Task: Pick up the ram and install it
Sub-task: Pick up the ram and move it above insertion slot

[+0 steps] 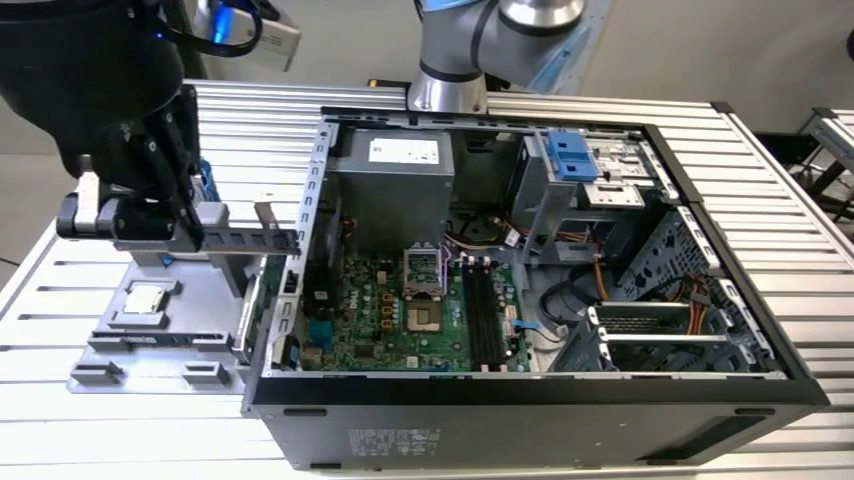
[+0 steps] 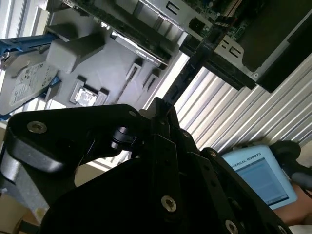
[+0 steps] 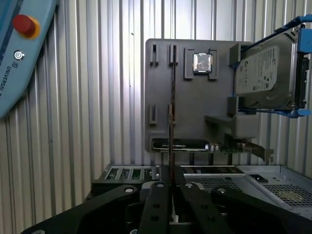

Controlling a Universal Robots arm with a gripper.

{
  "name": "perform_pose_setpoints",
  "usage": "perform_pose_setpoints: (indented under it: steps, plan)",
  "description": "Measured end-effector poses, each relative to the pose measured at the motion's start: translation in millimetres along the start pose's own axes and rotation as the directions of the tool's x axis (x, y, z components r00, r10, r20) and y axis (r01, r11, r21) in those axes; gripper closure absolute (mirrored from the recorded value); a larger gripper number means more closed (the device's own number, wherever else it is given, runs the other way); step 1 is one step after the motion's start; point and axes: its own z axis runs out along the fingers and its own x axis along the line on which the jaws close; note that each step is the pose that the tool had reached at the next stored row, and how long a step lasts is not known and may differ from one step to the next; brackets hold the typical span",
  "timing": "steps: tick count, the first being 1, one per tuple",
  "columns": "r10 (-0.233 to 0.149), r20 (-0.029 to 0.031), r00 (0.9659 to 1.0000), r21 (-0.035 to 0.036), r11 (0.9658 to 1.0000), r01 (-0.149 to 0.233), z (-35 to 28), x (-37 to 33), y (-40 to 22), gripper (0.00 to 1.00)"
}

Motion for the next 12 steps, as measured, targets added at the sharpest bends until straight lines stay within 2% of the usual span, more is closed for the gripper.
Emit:
perform_pose_setpoints:
  steps: [8,9,12]
  plan:
    - [0.0,0.0001,1.0,-0.0022,1.0,0.0,-0.4,-0.4,-26.1,1.0]
    - [0.0,0.0,1.0,-0.0026,1.0,0.0,-0.6,-0.5,-32.6,1.0]
    - [0.0,0.0,1.0,-0.0031,1.0,0.0,-0.8,-0.6,-42.9,1.0]
